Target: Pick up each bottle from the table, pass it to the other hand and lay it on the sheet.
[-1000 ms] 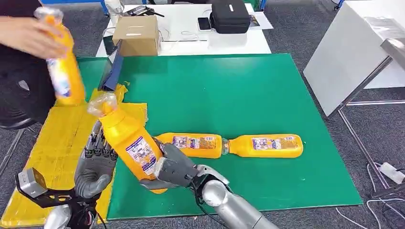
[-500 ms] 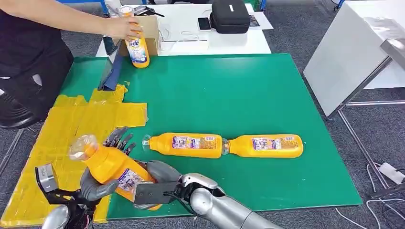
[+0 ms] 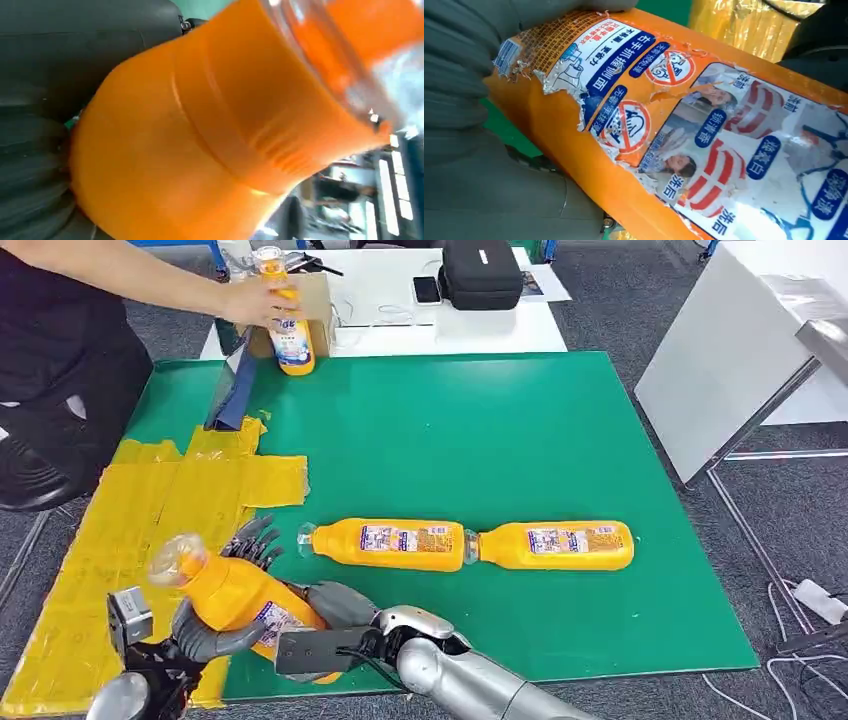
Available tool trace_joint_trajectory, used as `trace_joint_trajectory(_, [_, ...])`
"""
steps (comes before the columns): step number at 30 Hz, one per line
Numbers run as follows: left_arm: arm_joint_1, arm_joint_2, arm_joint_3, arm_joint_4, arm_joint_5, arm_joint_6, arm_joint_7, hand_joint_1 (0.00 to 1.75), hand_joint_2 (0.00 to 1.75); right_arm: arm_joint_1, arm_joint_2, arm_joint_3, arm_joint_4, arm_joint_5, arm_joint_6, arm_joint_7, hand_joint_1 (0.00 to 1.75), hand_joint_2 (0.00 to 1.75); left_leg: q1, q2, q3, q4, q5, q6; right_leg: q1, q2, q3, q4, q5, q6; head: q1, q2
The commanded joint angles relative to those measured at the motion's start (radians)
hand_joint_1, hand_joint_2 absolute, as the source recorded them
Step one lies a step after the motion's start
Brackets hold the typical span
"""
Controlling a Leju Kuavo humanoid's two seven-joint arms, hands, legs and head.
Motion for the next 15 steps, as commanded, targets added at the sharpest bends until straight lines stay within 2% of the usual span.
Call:
trace_joint_trajectory(1, [-0.035, 0.025, -0.07, 0.016, -0.039, 0.018, -0.022, 1.75, 1.75, -0.022, -0.005, 0.095, 0.06, 0.003, -0.003, 0.006, 1.75, 1.75, 0.0, -0.003, 0.005, -0.001, -0.001, 0.0, 0.0, 0.0, 0.005, -0.001, -0.002, -0.002, 0.0, 0.0])
trace_joint_trajectory(7, [-0.029, -0.001, -0.035, -0.035, -0.117, 0.1, -0.073, 1.75, 1.75, -0.027, -0.042, 0.007, 0.033, 0.026, -0.069, -0.009, 1.75, 1.75, 0.0, -0.004, 0.003, -0.001, 0.0, 0.0, -0.001, -0.001, 0.004, 0.0, -0.001, -0.002, 0.0, 0.0])
trace_joint_trajectory(15, [-0.042, -0.008, -0.035, -0.053, -0.152, 0.113, -0.078, 1.75, 1.75, -0.017, -0.075, -0.131, -0.001, 0.052, -0.071, -0.007, 1.75, 1.75, 0.0, -0.004, 0.002, 0.0, 0.0, 0.0, 0.0, -0.002, 0.003, -0.001, -0.001, -0.001, 0.0, 0.0])
